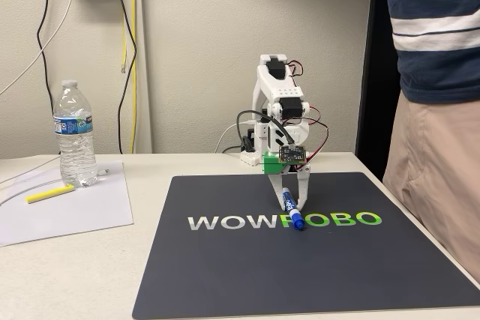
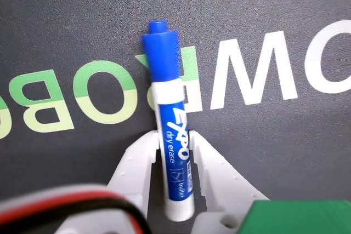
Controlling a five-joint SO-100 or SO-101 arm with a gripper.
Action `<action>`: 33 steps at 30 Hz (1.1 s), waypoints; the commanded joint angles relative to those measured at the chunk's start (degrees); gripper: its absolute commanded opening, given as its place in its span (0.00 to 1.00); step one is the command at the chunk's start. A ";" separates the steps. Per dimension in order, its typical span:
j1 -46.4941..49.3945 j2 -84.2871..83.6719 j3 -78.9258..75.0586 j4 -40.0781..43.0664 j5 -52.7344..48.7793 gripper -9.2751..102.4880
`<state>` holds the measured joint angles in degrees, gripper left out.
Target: Pick up the blue marker.
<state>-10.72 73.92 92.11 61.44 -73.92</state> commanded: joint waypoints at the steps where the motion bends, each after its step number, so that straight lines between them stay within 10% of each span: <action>1: 0.00 0.26 -0.26 -0.53 0.18 0.17; 33: 1.41 14.85 -1.32 0.79 8.44 0.08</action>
<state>-9.67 84.90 92.29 61.96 -66.01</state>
